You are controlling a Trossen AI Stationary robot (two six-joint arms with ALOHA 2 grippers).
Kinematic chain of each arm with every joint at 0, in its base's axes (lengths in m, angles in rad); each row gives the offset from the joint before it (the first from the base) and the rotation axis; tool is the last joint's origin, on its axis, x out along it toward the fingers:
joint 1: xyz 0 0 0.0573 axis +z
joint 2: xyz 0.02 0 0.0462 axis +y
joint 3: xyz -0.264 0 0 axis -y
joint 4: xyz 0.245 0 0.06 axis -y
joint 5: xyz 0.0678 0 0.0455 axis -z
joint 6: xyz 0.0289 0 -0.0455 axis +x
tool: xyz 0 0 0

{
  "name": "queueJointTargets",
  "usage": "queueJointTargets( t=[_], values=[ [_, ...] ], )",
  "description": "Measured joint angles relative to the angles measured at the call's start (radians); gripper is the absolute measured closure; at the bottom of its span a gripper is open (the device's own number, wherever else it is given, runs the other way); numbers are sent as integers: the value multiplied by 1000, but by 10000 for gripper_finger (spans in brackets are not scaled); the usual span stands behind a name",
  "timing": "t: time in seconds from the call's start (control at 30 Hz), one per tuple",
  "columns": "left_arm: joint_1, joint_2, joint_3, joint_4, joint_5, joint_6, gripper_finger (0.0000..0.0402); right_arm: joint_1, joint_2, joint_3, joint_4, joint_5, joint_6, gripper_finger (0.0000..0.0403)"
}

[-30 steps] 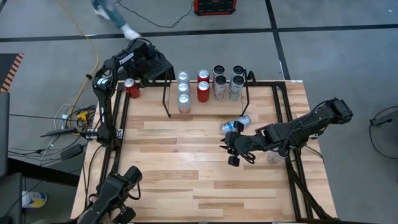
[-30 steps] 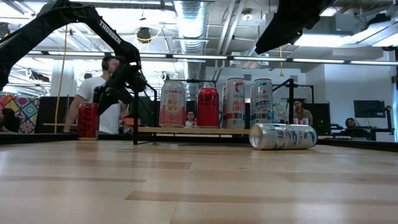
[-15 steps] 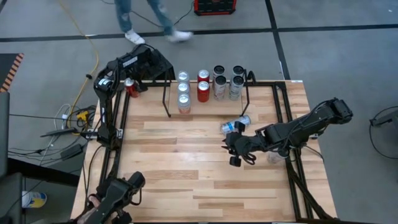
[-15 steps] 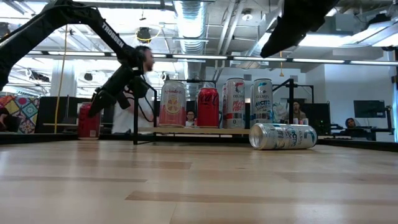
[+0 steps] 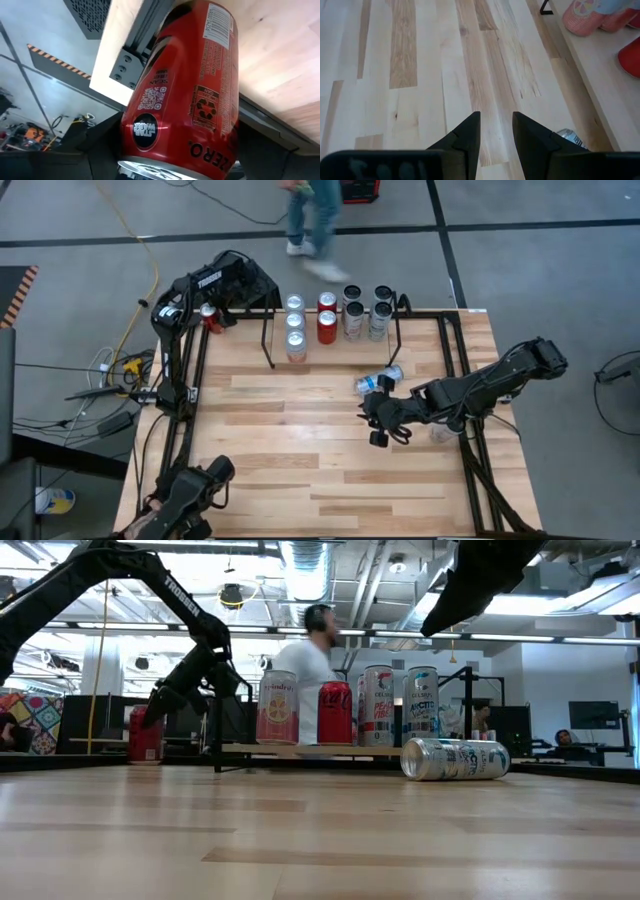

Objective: Place canned beverage on shelf
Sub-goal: Put the red black soda can on the shelf aligned with the other red black soda cans

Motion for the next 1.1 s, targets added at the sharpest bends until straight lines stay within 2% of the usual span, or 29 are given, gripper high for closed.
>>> queueJointTargets(
  t=[0.33, 0.6, 0.7, 0.87, 1.1],
  values=[
    [-30, -97, 56, 1, 134, 15, 102, 0, 0, 0, -1, 0, -18, 265],
    [-103, -283, 111, 18, 105, -14, 102, 0, 0, 0, 0, 0, -26, 265],
    [-149, -370, 122, 24, 117, -27, 102, 0, 0, 0, 0, 0, -26, 265],
    [-244, -525, 127, 54, 200, -24, 102, -1, 0, 0, 1, 1, -27, 265],
    [-429, -676, 128, 45, 293, -72, 102, -1, 0, 0, 14, 5, -26, 265]
  ],
)
